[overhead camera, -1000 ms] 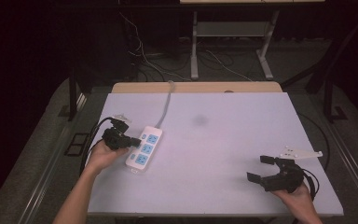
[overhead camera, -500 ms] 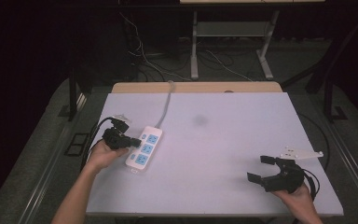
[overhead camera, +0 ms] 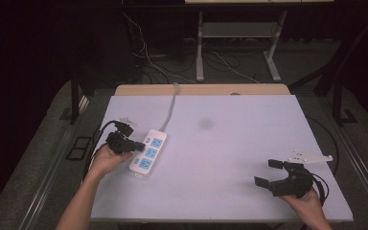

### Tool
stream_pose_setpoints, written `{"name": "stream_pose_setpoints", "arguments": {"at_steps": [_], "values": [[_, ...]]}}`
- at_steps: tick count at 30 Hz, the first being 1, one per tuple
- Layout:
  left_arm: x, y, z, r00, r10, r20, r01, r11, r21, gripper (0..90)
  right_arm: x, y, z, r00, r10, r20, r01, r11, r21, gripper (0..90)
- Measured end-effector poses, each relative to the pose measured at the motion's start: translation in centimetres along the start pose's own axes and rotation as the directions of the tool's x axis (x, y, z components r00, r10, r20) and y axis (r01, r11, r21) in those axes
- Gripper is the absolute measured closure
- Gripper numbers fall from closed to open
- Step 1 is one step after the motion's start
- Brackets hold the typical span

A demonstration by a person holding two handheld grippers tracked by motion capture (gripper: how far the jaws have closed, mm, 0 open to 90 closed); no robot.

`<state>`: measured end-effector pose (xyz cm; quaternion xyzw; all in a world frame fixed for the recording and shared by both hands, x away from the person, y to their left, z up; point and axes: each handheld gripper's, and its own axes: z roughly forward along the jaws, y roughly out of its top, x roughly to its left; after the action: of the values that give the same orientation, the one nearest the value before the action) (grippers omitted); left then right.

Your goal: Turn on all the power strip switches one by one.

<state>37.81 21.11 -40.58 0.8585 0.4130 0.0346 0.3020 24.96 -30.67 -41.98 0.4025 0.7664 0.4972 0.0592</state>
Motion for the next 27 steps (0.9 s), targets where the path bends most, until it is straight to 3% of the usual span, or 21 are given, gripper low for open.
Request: {"name": "stream_pose_setpoints", "arguments": {"at_steps": [4,8,11,19,27], "values": [[-0.1,0.0,-0.1,1.0,0.006,0.001,-0.006,0.9999,-0.009,89.9,0.0,0.0,-0.1,1.0,-0.002,0.001,0.002,1.0,-0.005,1.5],[-0.1,0.2,-0.2,1.0,0.007,-0.004,-0.006,0.9999,0.011,89.8,0.0,0.0,-0.1,1.0,0.001,0.0,-0.001,1.0,-0.006,1.5],[-0.1,0.4,-0.5,0.9999,-0.001,0.016,0.001,1.0,0.002,89.8,-0.1,0.0,0.0,1.0,0.001,-0.001,-0.001,1.0,-0.001,1.5],[-0.2,1.8,-1.6,0.9995,0.033,0.001,-0.033,0.9994,-0.009,89.8,-0.1,0.0,0.0,1.0,0.003,0.005,-0.003,1.0,-0.006,1.5],[0.3,2.9,-2.1,0.9994,0.033,-0.004,-0.033,0.9992,-0.02,89.8,-0.2,0.0,-0.1,1.0,0.004,0.005,-0.004,1.0,-0.007,1.5]]}}
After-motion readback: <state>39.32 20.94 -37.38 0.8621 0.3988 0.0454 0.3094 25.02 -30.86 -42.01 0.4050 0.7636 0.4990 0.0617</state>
